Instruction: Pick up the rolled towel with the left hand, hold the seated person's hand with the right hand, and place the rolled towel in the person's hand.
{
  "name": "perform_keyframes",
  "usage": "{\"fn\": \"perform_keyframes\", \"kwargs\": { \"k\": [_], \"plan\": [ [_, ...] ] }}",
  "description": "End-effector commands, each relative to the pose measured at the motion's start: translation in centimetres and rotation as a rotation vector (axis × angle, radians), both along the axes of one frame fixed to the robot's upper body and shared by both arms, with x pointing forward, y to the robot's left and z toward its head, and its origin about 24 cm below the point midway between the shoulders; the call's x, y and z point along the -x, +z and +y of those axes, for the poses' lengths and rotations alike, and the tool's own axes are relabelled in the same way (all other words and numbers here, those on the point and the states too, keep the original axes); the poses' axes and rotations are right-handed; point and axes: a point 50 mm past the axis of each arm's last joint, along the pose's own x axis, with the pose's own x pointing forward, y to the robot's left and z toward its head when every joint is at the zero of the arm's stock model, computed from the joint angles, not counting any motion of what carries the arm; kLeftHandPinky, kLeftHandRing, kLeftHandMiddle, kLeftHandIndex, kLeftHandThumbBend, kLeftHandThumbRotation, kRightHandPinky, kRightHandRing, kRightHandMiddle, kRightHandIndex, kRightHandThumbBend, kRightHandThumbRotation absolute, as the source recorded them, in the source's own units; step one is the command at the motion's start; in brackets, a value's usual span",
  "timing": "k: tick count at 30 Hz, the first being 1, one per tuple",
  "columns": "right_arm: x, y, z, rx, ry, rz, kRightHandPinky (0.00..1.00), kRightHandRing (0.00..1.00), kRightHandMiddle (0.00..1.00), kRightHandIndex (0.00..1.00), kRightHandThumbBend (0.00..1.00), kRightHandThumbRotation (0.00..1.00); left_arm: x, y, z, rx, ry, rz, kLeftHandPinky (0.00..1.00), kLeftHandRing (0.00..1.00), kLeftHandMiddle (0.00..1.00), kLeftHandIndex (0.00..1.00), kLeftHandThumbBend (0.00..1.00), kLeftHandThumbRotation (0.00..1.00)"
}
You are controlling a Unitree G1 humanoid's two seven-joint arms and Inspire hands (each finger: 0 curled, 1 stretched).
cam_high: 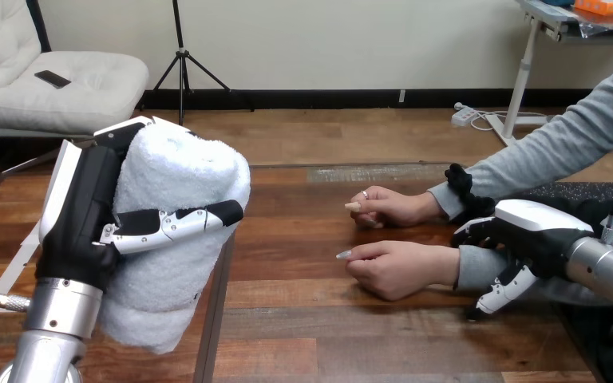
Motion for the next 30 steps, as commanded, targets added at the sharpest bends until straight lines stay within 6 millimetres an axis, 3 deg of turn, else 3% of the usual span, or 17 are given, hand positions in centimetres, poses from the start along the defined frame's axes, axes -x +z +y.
{"fn": "perform_keyframes", "kwargs": {
  "k": [1, 30],
  "plan": [
    [-1.75, 2.29, 1.02, 0.003, 0.023, -0.097, 0.63, 0.75, 0.79, 0.79, 1.0, 0.22, -0.44, 1.69, -0.15, 0.024, -0.011, -0.086, 0.26, 0.31, 0.37, 0.4, 0.61, 0.0],
    [-1.39, 1.35, 1.8, -0.037, 0.031, -0.165, 0.58, 0.66, 0.69, 0.69, 0.95, 0.13, -0.31, 1.68, -0.05, 0.019, -0.01, -0.086, 0.25, 0.3, 0.36, 0.4, 0.61, 0.0]
  ]
}}
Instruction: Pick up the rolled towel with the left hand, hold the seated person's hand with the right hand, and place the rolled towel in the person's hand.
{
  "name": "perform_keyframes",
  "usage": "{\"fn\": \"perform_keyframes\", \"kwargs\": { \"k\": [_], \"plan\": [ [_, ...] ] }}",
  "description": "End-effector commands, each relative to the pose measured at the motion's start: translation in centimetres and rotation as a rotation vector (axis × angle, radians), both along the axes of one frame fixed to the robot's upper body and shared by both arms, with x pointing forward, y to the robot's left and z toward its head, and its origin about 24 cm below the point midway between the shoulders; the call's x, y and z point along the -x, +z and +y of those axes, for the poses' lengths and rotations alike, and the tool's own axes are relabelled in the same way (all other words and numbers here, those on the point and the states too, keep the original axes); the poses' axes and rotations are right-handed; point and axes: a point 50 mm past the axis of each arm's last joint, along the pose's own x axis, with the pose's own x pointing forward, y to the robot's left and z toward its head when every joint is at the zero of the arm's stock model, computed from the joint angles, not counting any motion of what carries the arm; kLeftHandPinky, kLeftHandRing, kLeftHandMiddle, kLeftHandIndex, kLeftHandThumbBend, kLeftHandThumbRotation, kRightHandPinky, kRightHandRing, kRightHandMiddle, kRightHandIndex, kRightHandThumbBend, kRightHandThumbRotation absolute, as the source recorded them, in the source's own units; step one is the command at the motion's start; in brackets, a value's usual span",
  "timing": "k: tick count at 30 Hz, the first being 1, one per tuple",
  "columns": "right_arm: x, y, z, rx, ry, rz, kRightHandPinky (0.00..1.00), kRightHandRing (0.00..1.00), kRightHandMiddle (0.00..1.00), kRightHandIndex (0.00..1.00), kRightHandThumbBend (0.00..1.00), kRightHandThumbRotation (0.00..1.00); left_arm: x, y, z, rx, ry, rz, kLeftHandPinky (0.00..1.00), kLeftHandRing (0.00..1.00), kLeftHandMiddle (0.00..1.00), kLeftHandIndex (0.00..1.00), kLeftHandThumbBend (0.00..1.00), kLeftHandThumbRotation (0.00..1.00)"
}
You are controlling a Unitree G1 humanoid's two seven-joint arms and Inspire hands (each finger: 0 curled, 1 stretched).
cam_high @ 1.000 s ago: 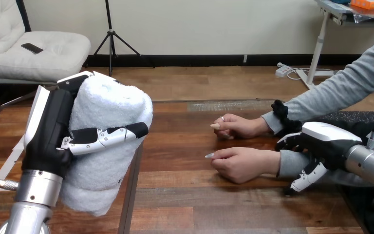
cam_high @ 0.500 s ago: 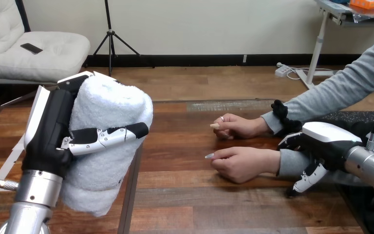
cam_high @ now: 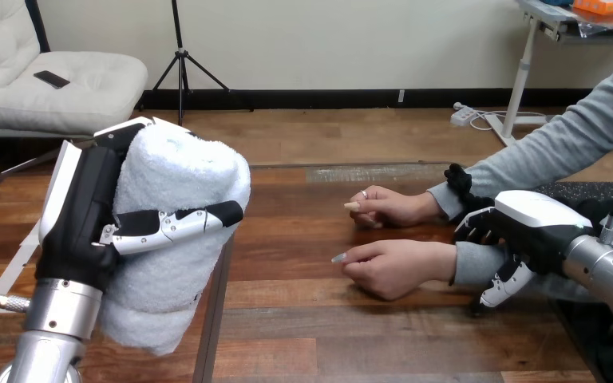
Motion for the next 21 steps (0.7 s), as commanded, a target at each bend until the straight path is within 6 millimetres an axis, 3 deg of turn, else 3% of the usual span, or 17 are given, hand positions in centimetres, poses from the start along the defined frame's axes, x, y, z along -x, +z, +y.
{"fn": "perform_keyframes", "kwargs": {
  "k": [1, 21],
  "plan": [
    [-1.28, 1.39, 1.31, -0.034, 0.022, -0.075, 0.58, 0.66, 0.69, 0.69, 0.94, 0.13, -0.35, 1.72, -0.09, 0.015, -0.007, -0.089, 0.25, 0.3, 0.36, 0.4, 0.61, 0.0],
    [-1.11, 1.1, 1.42, -0.056, 0.021, -0.085, 0.52, 0.58, 0.62, 0.63, 0.76, 0.15, -0.38, 1.72, -0.12, -0.001, -0.002, -0.092, 0.25, 0.29, 0.36, 0.4, 0.61, 0.0]
  ]
}}
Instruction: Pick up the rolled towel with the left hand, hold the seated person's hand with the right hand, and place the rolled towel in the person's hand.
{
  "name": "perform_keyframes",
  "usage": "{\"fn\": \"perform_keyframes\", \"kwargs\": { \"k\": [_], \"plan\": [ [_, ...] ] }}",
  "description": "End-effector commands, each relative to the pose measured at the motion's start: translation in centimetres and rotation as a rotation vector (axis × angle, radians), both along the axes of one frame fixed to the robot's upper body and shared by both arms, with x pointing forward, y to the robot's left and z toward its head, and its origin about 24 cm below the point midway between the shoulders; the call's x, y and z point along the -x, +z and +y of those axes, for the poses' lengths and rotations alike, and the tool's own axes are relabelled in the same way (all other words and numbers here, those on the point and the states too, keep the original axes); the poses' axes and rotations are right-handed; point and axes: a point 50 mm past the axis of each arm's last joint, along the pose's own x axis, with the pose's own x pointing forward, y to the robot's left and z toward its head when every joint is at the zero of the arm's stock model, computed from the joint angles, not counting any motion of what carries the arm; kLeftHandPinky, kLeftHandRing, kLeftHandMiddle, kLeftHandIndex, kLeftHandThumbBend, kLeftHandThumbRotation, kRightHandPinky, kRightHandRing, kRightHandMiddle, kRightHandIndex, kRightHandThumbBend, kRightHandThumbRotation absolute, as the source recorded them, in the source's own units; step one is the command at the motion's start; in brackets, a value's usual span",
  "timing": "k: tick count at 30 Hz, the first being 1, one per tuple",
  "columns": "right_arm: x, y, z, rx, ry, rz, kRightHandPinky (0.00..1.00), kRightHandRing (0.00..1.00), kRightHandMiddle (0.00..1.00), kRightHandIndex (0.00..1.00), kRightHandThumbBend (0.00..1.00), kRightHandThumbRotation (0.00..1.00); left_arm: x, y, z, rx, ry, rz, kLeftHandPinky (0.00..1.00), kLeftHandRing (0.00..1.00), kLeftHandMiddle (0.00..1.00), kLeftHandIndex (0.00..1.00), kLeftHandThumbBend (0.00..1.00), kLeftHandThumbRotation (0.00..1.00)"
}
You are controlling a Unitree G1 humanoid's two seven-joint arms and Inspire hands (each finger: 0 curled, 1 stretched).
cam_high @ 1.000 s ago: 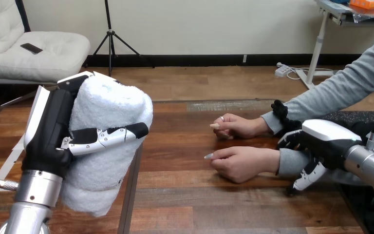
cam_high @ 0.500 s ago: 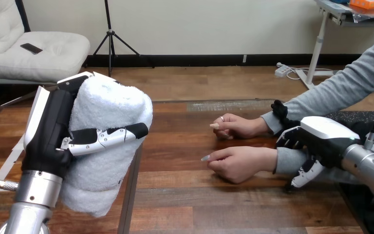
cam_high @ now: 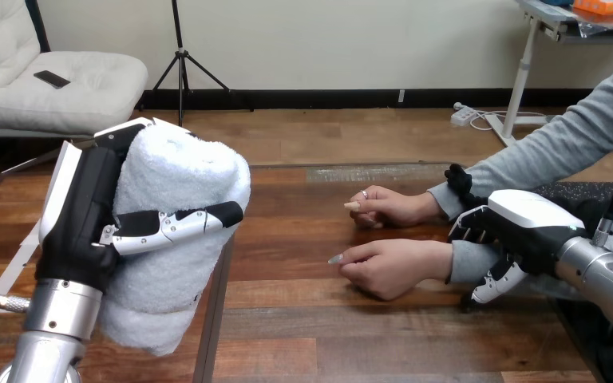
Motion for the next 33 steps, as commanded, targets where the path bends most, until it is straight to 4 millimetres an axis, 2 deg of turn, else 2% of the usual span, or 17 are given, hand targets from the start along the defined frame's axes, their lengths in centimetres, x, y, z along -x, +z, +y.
{"fn": "perform_keyframes", "kwargs": {
  "k": [1, 13, 33],
  "plan": [
    [-1.18, 1.42, 0.97, -0.033, 0.014, -0.065, 0.5, 0.56, 0.61, 0.62, 0.73, 0.16, -0.39, 1.74, -0.12, 0.003, -0.003, -0.093, 0.25, 0.29, 0.36, 0.39, 0.61, 0.0],
    [-1.25, 1.44, 0.96, -0.069, -0.003, -0.036, 0.44, 0.49, 0.56, 0.58, 0.64, 0.15, -0.42, 1.73, -0.17, 0.011, -0.009, -0.09, 0.24, 0.29, 0.36, 0.39, 0.6, 0.0],
    [-1.34, 1.38, 1.13, -0.064, 0.003, -0.001, 0.41, 0.46, 0.52, 0.53, 0.59, 0.14, -0.54, 1.7, -0.11, 0.032, -0.016, -0.087, 0.25, 0.3, 0.36, 0.4, 0.59, 0.0]
  ]
}}
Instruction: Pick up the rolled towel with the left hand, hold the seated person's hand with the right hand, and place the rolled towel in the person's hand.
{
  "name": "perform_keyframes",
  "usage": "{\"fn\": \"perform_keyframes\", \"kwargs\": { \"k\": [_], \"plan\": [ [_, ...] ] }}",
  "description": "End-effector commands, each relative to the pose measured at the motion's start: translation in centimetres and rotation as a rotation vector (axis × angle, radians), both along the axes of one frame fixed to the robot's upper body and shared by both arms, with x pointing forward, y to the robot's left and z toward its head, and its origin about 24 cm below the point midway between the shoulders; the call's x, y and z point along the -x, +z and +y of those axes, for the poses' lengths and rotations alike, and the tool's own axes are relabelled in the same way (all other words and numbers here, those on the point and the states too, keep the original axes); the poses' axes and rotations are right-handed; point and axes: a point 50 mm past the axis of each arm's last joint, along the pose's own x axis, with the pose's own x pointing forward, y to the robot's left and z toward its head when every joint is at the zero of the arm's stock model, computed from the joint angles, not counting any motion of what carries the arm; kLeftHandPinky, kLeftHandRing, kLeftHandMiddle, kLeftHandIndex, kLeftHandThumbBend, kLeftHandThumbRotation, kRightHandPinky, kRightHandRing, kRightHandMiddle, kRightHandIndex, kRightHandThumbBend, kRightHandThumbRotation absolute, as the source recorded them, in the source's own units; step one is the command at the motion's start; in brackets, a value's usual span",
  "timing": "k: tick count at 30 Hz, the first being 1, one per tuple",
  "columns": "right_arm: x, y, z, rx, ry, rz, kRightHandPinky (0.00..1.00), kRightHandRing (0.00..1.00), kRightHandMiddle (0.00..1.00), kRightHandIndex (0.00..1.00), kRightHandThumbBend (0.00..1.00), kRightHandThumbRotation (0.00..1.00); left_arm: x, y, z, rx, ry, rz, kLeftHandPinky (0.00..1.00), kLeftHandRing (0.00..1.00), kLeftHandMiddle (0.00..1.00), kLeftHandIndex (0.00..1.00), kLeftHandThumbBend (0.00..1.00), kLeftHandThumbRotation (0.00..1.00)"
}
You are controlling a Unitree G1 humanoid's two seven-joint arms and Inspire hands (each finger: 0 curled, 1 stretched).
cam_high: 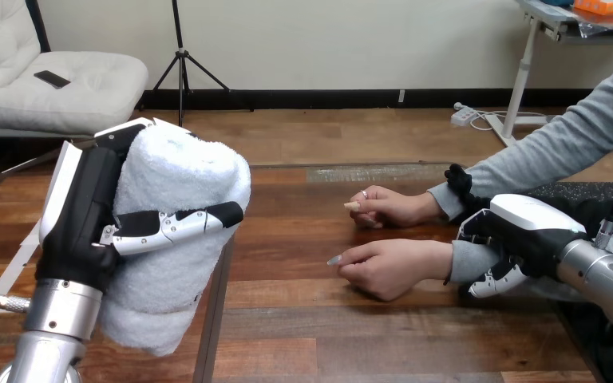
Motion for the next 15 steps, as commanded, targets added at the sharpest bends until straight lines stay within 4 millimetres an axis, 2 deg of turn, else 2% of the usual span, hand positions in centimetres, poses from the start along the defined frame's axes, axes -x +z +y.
{"fn": "perform_keyframes", "kwargs": {
  "k": [1, 15],
  "plan": [
    [-1.44, 1.57, 1.29, -0.038, 0.017, -0.048, 0.41, 0.46, 0.51, 0.53, 0.59, 0.14, -0.55, 1.69, -0.11, 0.026, -0.012, -0.087, 0.25, 0.3, 0.36, 0.4, 0.59, 0.0],
    [-1.38, 1.66, 1.37, -0.048, 0.034, -0.052, 0.37, 0.42, 0.48, 0.5, 0.56, 0.08, -0.52, 1.81, -0.04, 0.018, -0.01, -0.091, 0.24, 0.29, 0.35, 0.4, 0.58, 0.0]
  ]
}}
